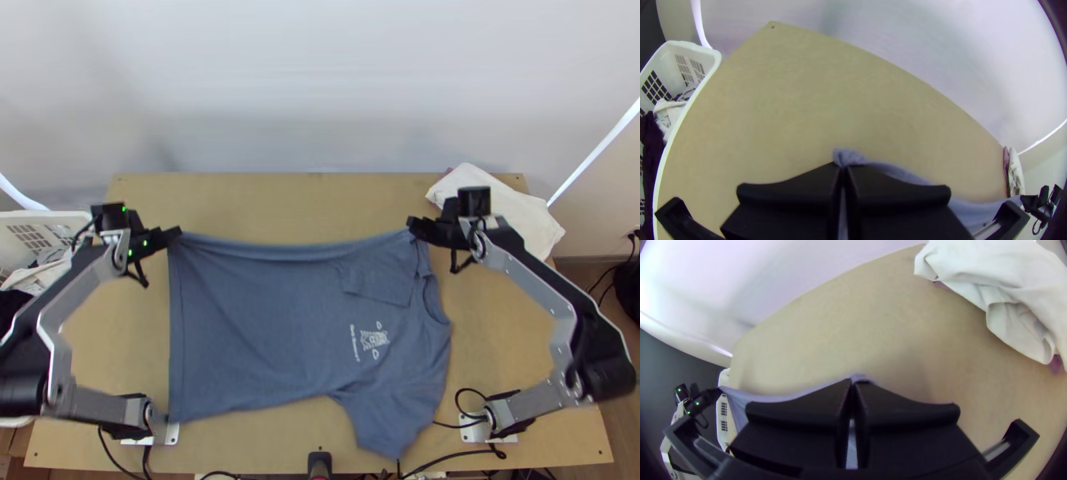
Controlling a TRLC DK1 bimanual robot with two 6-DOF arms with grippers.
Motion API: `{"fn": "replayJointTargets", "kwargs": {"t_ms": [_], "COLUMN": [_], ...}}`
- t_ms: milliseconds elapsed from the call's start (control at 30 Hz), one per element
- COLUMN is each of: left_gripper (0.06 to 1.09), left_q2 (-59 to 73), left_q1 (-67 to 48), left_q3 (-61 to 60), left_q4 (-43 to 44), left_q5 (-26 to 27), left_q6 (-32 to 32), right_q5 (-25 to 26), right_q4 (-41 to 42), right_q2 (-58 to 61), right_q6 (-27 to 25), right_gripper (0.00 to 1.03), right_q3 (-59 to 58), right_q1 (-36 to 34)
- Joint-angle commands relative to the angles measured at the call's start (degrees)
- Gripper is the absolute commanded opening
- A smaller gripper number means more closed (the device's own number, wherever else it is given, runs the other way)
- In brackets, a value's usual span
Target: Fold the t-shirt
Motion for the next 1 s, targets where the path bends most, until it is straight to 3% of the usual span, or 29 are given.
{"fn": "replayJointTargets", "kwargs": {"t_ms": [0,433,600,767,967], "left_gripper": [0.10,0.10,0.10,0.10,0.10], "left_q2": [6.1,20.2,21.6,18.9,12.5], "left_q1": [1.3,1.0,0.1,-0.9,-0.2], "left_q3": [6.2,26.4,32.2,32.3,26.9], "left_q4": [-1.5,-11.1,-21.5,-29.1,-29.7], "left_q5": [0.1,-0.9,-1.0,-0.4,1.3], "left_q6": [0.7,-0.2,-0.5,0.2,0.8], "right_q5": [-0.3,-0.1,-0.2,-0.2,-0.1], "right_q4": [-0.2,-6.6,-11.9,-19.4,-24.1], "right_q2": [4.9,20.5,22.2,22.2,18.3], "right_q6": [1.5,3.5,4.3,4.3,3.2], "right_gripper": [0.03,0.03,0.03,0.03,0.03], "right_q3": [5.3,24.9,30.2,32.8,30.5], "right_q1": [-0.2,-2.1,-2.1,-1.4,-0.3]}}
